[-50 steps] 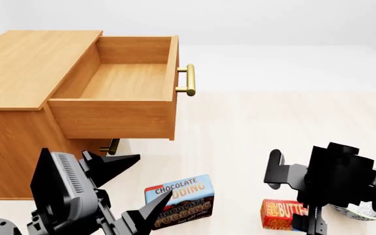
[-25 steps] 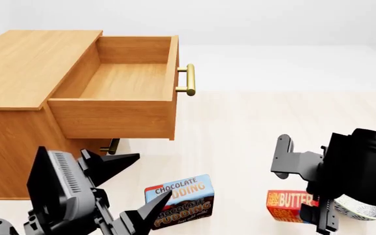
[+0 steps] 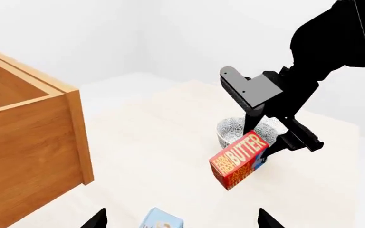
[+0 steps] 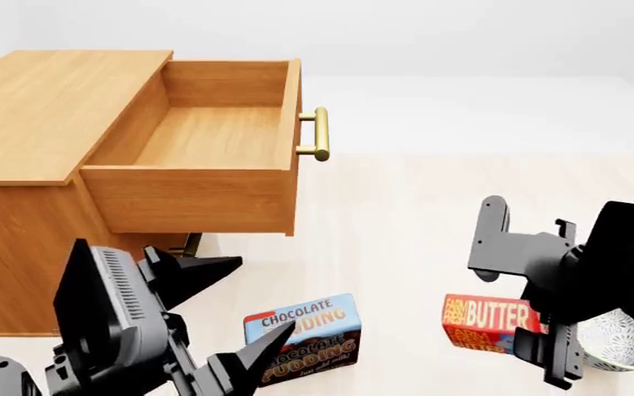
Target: Put the butter at the back in the top drawer of the cabinet and close it.
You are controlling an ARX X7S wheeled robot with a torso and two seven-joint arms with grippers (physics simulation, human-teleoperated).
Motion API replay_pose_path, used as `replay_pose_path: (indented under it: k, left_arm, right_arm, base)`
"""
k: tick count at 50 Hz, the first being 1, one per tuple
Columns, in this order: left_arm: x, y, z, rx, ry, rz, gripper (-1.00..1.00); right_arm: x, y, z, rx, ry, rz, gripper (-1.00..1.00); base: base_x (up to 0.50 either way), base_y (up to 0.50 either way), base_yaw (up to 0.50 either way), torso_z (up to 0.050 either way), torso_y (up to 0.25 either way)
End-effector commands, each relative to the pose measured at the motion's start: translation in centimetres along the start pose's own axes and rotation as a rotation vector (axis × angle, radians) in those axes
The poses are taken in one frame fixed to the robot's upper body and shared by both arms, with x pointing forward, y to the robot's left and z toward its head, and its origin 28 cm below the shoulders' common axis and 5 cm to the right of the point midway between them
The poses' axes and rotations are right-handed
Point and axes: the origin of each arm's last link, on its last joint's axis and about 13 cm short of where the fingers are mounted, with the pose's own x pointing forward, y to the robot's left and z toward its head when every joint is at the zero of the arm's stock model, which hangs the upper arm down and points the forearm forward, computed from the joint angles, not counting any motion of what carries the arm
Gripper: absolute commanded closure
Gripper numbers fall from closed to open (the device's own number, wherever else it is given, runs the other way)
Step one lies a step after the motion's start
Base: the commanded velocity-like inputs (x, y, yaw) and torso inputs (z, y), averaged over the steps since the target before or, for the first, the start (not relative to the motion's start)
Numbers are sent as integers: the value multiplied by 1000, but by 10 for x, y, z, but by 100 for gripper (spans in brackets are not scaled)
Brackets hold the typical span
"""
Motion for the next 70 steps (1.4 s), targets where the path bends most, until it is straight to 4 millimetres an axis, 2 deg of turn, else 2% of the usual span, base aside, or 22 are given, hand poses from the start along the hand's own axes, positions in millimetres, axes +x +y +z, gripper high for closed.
replay_pose_path:
  k: [1, 17, 32, 45, 50, 70]
  left_arm:
    - [6, 5, 15, 34, 45, -78, -100]
    - [22, 21, 54, 121, 159, -181, -100]
    - [37, 34, 77, 159, 228, -257, -100]
    - [51, 45, 84, 195, 274, -337, -100]
    - [53, 43, 84, 216, 297, -392, -100]
    - [59, 41, 87, 241, 320, -436, -100]
  right_arm:
    - [-32, 5, 3, -35, -57, -84, 100]
    - [-70, 16, 17, -100, -104, -145, 100]
    - [-87, 23, 33, -142, -138, -141, 100]
    - [-95, 29, 46, -196, -165, -153, 100]
    - [-98, 33, 52, -215, -168, -144, 100]
    - [-107, 44, 67, -276, -217, -130, 100]
  base:
    - [0, 0, 0, 0, 0]
    - [0, 0, 0, 0, 1]
    - [0, 0, 0, 1, 0]
    - [0, 0, 0, 0, 1]
    - [0, 0, 0, 0, 0]
    - [0, 0, 0, 1, 1]
